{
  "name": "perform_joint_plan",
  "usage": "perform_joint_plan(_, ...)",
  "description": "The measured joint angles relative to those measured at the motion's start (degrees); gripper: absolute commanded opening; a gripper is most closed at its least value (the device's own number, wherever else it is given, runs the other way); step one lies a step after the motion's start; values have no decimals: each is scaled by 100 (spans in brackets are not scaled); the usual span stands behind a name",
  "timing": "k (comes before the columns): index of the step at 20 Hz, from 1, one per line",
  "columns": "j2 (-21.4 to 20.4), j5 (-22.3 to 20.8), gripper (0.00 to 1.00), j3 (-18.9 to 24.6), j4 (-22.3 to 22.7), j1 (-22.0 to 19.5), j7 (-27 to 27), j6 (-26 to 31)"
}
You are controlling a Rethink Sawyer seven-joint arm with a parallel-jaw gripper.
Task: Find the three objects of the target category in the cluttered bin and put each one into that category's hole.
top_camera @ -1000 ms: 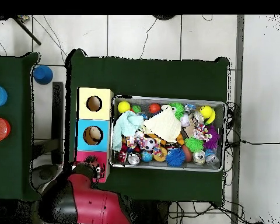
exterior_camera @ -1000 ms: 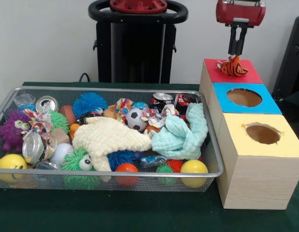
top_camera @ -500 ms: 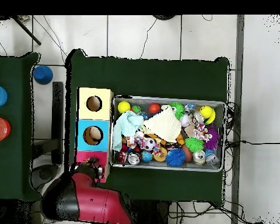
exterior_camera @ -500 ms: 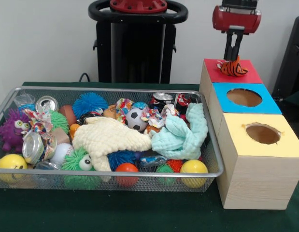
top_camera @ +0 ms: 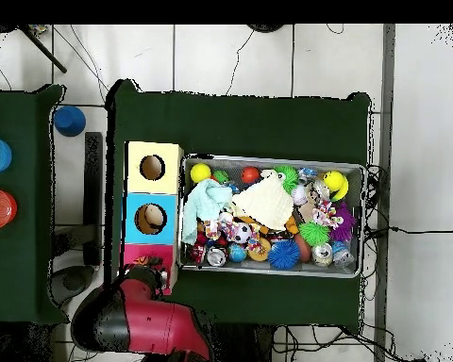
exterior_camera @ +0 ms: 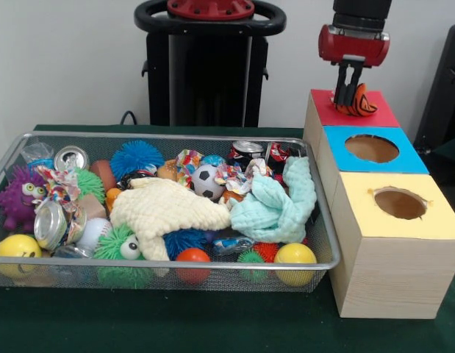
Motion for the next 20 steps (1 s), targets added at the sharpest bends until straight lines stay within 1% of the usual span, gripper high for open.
perform_joint_plan(6, 297, 1, 0, -25, -31, 152, 0, -277)
perform_joint_plan(13, 350, 2, 0, -181, -90, 336, 0, -285)
perform_joint_plan(20, 344, 0, 0, -193, -93, 337, 0, -283)
